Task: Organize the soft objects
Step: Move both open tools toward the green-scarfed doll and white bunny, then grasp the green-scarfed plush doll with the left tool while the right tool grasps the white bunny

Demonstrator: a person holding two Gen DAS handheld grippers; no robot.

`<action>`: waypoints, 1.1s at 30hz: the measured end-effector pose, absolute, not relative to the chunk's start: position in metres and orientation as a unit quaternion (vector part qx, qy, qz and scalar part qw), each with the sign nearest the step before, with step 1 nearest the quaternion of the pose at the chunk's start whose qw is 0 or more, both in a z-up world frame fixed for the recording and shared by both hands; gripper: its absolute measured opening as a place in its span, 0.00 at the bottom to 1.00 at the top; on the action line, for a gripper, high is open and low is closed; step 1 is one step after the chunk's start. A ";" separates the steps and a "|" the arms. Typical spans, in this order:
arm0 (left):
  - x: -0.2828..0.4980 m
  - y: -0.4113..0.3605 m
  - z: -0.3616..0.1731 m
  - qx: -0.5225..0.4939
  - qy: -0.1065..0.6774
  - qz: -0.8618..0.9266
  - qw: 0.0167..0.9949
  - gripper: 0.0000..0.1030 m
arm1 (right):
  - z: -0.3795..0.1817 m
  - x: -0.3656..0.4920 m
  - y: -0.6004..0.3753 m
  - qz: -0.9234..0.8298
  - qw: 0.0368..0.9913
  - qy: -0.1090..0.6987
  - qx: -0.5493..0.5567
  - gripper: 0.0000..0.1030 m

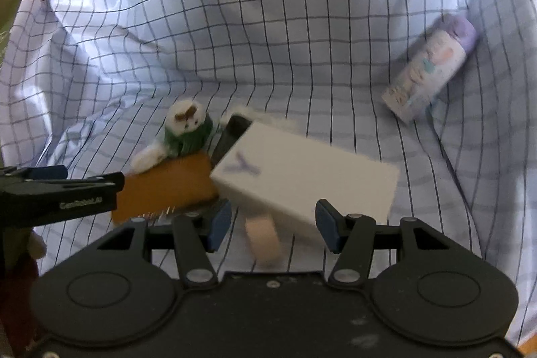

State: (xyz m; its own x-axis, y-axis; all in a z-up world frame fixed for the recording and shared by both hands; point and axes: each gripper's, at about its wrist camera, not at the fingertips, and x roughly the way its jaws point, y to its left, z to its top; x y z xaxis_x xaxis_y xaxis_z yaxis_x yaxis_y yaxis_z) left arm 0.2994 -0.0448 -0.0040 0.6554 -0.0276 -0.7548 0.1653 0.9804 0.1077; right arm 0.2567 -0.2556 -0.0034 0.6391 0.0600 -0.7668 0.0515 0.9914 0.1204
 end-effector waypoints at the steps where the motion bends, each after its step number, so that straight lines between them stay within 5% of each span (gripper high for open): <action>1: 0.309 -0.048 -0.006 0.088 0.412 -0.055 0.905 0.75 | -0.003 0.267 -0.256 0.002 0.904 0.423 0.061 0.54; 20: 0.453 -0.078 -0.043 0.166 0.429 -0.030 0.888 0.75 | -0.028 0.421 -0.253 0.021 0.884 0.466 0.035 0.55; 33: 0.484 -0.059 -0.042 0.095 0.460 -0.033 0.882 0.75 | -0.073 0.472 -0.209 0.077 0.849 0.523 -0.018 0.69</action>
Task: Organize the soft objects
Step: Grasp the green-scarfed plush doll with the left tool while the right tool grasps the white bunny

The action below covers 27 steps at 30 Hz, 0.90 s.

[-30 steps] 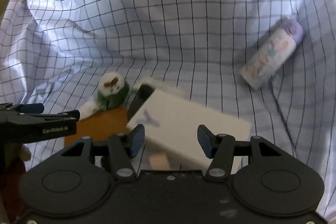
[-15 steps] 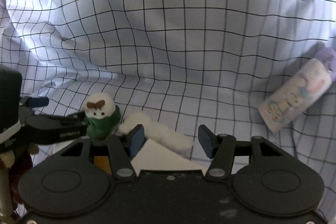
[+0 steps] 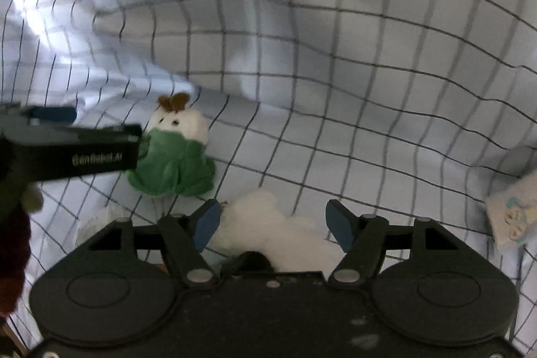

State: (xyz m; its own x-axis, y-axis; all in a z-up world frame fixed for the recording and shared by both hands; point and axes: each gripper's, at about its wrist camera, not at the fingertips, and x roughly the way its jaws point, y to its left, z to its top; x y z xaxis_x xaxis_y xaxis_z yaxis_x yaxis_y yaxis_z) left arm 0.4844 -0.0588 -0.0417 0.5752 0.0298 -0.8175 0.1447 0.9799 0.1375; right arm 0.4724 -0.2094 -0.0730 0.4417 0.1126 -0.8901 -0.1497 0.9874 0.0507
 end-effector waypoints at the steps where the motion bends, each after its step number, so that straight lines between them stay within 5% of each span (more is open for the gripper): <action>1: 0.486 -0.059 -0.042 0.093 0.460 -0.032 0.882 0.75 | -0.076 0.473 -0.206 0.079 0.847 0.525 -0.027 0.69; 27: 0.497 -0.089 -0.036 0.090 0.445 -0.078 0.887 0.84 | -0.079 0.477 -0.226 0.071 0.859 0.504 -0.051 0.71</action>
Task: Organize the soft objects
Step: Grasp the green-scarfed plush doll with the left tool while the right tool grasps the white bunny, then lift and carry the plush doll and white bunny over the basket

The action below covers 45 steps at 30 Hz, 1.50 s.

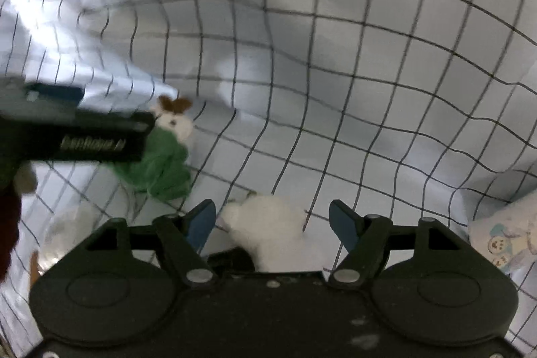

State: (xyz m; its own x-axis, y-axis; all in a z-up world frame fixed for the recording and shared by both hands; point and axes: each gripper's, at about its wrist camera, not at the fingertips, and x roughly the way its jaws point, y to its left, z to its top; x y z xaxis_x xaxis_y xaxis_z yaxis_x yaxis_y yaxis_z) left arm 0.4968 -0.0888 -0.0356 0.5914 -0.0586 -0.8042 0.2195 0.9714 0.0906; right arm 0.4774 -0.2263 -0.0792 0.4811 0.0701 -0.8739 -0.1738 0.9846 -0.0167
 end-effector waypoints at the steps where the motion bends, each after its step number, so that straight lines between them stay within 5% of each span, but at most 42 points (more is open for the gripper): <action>1: 0.499 -0.090 -0.037 0.090 0.446 -0.080 0.887 0.84 | -0.082 0.478 -0.225 0.069 0.859 0.505 -0.057 0.70; 14: 0.500 -0.095 -0.040 0.087 0.436 -0.092 0.891 0.88 | -0.110 0.485 -0.247 0.030 0.837 0.541 -0.072 0.57; 20: 0.500 -0.113 -0.055 0.121 0.445 -0.094 0.882 0.88 | -0.110 0.480 -0.260 0.038 0.836 0.545 -0.049 0.39; 22: 0.503 -0.115 -0.062 0.125 0.456 -0.094 0.876 0.78 | -0.106 0.478 -0.265 0.029 0.842 0.537 -0.051 0.38; 24: 0.507 -0.113 -0.067 0.114 0.470 -0.106 0.869 0.50 | -0.101 0.475 -0.273 0.016 0.849 0.526 -0.044 0.38; 33: 0.498 -0.118 -0.054 0.074 0.461 -0.121 0.876 0.48 | -0.054 0.442 -0.306 -0.048 0.883 0.466 -0.036 0.38; 45: 0.411 -0.195 0.034 0.070 0.391 -0.249 0.883 0.48 | 0.016 0.302 -0.353 -0.127 0.915 0.382 -0.022 0.38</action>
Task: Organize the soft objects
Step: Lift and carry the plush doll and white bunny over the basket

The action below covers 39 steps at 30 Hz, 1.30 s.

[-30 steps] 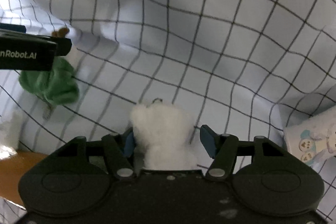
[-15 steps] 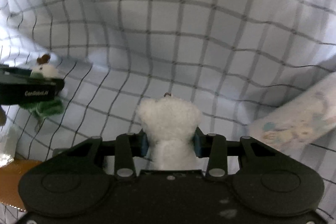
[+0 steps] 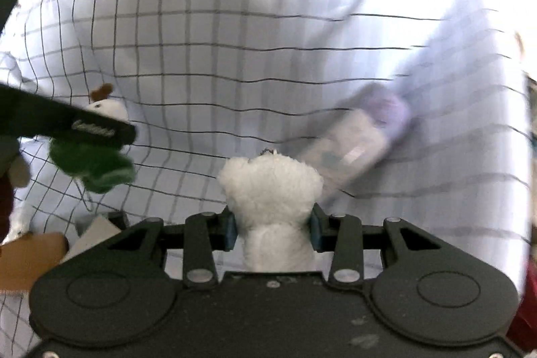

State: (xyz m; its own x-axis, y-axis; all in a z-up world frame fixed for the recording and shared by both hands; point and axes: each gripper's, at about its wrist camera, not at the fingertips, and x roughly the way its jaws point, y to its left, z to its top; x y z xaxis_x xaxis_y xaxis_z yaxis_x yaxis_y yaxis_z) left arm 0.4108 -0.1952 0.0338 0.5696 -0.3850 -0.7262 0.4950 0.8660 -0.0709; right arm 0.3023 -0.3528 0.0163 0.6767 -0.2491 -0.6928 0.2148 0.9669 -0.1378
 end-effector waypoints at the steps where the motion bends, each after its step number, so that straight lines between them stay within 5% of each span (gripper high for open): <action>1: 0.399 -0.204 0.039 0.071 0.388 -0.263 0.881 0.48 | 0.019 0.289 -0.356 -0.131 0.916 0.379 -0.019 0.38; 13: 0.247 -0.252 0.069 0.118 0.380 -0.398 0.827 0.48 | 0.018 0.132 -0.364 -0.163 0.913 0.371 0.043 0.38; 39: 0.071 -0.068 0.054 0.072 0.355 -0.191 0.912 0.49 | 0.022 -0.019 -0.278 -0.076 0.932 0.335 0.111 0.38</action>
